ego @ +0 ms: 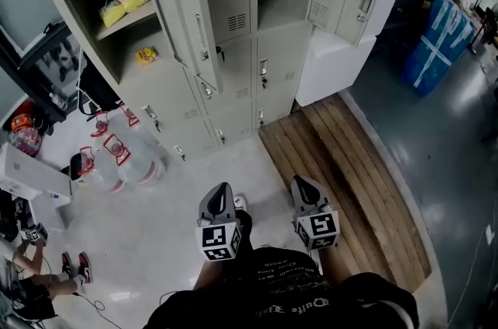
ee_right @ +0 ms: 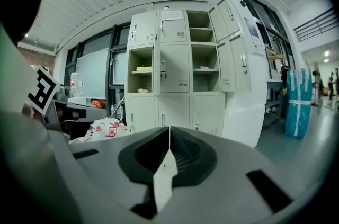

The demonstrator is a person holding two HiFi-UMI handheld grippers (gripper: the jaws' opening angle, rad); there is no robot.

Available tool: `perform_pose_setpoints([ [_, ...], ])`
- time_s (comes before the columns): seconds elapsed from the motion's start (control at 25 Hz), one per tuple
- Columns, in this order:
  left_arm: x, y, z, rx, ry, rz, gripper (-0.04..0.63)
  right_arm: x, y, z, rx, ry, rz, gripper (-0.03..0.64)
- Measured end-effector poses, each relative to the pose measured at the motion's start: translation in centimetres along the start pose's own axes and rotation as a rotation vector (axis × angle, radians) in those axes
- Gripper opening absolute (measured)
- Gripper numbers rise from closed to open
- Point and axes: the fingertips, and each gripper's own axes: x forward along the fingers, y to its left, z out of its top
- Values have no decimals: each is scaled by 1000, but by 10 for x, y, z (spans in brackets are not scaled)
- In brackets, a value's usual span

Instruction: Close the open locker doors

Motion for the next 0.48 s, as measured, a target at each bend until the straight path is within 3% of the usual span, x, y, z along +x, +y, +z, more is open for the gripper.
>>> perform_pose_setpoints([
  [0.2, 64, 15, 20, 8, -12, -79, 8, 51, -22, 16, 3, 0, -66, 6],
  [0.48, 143, 34, 54, 59, -19, -203, 8, 116, -36, 49, 99, -33, -133, 6],
])
